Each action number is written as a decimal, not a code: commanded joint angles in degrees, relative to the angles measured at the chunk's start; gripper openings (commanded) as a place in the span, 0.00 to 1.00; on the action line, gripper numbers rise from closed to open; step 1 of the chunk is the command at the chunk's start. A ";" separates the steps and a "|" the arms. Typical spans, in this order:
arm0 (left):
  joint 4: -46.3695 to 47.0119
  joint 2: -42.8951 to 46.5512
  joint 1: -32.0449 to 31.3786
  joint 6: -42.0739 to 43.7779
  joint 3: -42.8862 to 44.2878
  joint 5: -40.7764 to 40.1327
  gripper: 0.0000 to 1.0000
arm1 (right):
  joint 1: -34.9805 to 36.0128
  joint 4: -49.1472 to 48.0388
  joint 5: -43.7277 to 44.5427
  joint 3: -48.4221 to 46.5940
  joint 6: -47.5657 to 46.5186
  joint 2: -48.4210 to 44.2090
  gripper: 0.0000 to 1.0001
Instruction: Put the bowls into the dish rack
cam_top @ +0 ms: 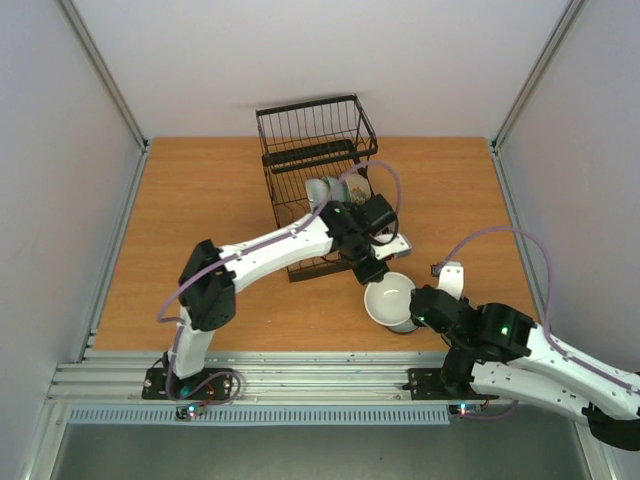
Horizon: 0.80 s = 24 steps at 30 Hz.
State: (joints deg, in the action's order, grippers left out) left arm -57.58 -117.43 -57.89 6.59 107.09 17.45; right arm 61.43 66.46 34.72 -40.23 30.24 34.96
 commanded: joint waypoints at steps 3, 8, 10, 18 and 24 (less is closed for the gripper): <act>4.18 11.39 6.97 0.47 -4.46 8.03 0.01 | 0.57 -9.90 -4.79 -5.72 -12.81 -1.25 0.58; 9.49 20.33 14.20 0.08 -12.26 14.61 0.00 | 0.53 -20.12 -11.38 -6.41 -18.69 0.32 0.70; 12.04 23.74 16.95 0.21 -16.27 18.18 0.01 | 0.54 -24.10 -12.88 -5.99 -20.39 0.70 0.75; 19.26 33.11 24.97 0.36 -27.83 31.31 0.01 | 0.49 -39.76 -18.81 -3.76 -24.42 3.29 0.99; 22.37 35.16 27.36 0.71 -31.39 33.45 0.00 | 0.40 -48.38 -21.49 -2.83 -25.03 5.85 0.99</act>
State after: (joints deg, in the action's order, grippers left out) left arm -41.80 -84.38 -31.73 7.09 77.34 44.80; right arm 61.63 26.72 15.66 -43.86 7.03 39.38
